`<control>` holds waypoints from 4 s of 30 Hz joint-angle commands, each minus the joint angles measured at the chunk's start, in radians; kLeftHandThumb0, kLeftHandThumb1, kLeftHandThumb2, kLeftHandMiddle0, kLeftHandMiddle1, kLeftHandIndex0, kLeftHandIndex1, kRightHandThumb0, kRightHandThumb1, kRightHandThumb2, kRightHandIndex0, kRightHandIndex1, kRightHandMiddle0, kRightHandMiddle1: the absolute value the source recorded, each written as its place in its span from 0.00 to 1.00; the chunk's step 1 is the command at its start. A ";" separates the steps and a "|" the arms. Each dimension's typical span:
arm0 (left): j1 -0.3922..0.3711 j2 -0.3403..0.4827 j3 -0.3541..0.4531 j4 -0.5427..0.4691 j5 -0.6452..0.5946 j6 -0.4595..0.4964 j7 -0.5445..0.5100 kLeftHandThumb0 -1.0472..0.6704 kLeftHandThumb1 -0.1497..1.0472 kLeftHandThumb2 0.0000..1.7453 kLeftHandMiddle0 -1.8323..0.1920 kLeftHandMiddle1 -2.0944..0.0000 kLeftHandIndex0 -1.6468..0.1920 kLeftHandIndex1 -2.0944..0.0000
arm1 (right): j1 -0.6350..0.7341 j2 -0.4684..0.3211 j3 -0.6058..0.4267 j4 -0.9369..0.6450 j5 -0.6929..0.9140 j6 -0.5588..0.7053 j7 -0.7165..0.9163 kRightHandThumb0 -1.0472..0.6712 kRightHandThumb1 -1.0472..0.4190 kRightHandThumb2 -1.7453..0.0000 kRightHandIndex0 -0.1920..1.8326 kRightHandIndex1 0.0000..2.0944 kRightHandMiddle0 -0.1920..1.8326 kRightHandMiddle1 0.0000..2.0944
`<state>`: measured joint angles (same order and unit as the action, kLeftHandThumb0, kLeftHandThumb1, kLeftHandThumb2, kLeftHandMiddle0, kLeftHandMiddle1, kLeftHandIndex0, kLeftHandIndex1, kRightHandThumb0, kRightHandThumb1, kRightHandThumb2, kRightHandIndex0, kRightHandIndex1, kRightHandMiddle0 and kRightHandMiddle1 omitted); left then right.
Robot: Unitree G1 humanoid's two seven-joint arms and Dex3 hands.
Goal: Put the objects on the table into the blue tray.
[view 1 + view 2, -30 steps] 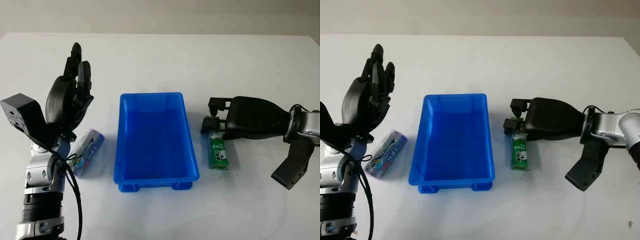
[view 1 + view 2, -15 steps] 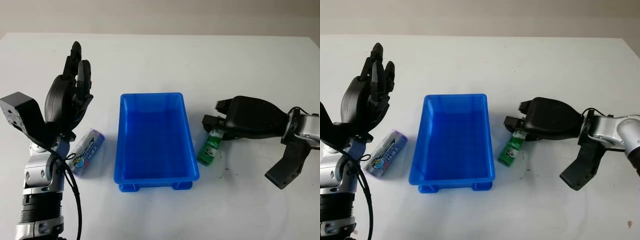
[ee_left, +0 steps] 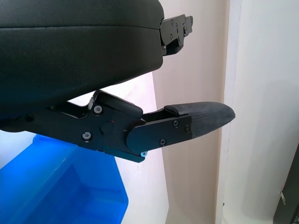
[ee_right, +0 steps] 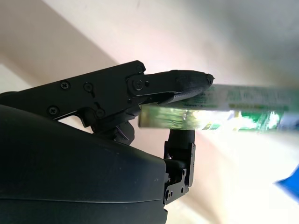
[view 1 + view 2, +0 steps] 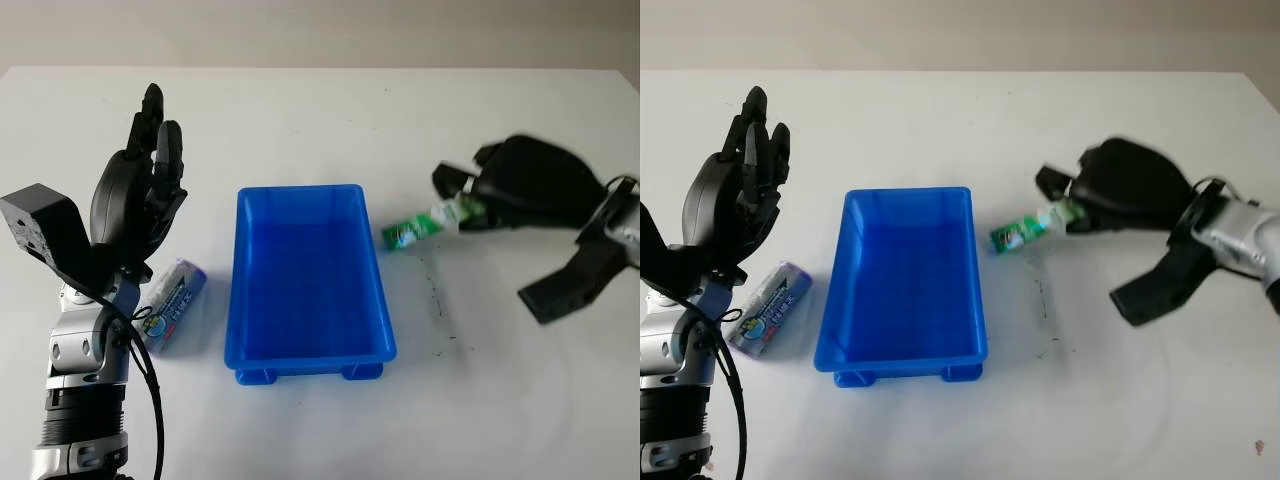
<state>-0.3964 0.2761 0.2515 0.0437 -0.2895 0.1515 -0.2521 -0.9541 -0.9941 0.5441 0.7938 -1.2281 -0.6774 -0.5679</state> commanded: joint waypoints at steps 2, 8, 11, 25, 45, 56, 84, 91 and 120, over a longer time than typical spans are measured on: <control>-0.003 0.015 0.003 -0.011 0.004 -0.005 -0.001 0.18 1.00 0.36 1.00 1.00 1.00 1.00 | -0.064 0.009 -0.012 0.025 0.017 0.024 -0.002 0.32 0.00 0.88 0.51 1.00 0.40 1.00; -0.002 0.009 0.010 -0.015 -0.005 0.010 0.004 0.18 1.00 0.35 1.00 1.00 1.00 1.00 | -0.087 0.028 -0.023 0.043 0.033 0.089 -0.101 0.30 0.00 0.93 0.51 1.00 0.43 1.00; 0.000 0.009 0.008 -0.019 -0.002 0.011 0.007 0.18 1.00 0.34 1.00 1.00 1.00 1.00 | -0.090 0.046 -0.030 0.060 0.059 0.089 -0.166 0.31 0.00 0.93 0.53 1.00 0.45 1.00; -0.006 0.002 0.002 0.000 0.007 -0.007 0.012 0.18 1.00 0.34 1.00 1.00 1.00 1.00 | -0.046 0.119 -0.108 -0.188 0.125 0.163 -0.271 0.33 0.00 0.89 0.61 1.00 0.53 1.00; 0.000 -0.008 -0.007 0.005 0.012 -0.027 0.032 0.18 1.00 0.36 1.00 1.00 1.00 1.00 | 0.096 0.034 -0.152 -0.489 0.605 -0.081 0.547 0.16 0.00 0.89 0.07 0.32 0.05 0.33; -0.004 -0.011 -0.012 0.017 0.011 -0.028 0.030 0.18 1.00 0.34 1.00 1.00 1.00 1.00 | 0.219 0.071 -0.296 -0.712 0.648 0.112 0.855 0.27 0.05 0.97 0.00 0.00 0.00 0.00; 0.166 0.158 -0.051 -0.322 0.278 0.172 0.117 0.20 1.00 0.31 0.98 0.98 0.98 0.99 | 0.636 0.606 -0.723 -0.670 1.381 0.622 0.746 0.21 0.00 0.66 0.00 0.00 0.00 0.00; 0.316 0.337 -0.180 -0.757 0.733 0.618 0.054 0.14 1.00 0.22 0.99 0.98 0.97 0.98 | 0.684 0.626 -0.750 -0.673 1.373 0.657 0.718 0.20 0.00 0.66 0.00 0.00 0.00 0.00; 0.344 0.166 -0.459 -0.646 1.656 0.638 -0.511 0.06 1.00 0.16 0.97 0.97 0.98 0.97 | 0.681 0.649 -0.784 -0.708 1.356 0.660 0.684 0.16 0.00 0.68 0.00 0.00 0.00 0.00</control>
<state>-0.0416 0.4295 -0.2226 -0.6149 1.3597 0.8076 -0.7476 -0.2741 -0.3426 -0.2291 0.1088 0.1234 -0.0011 0.1122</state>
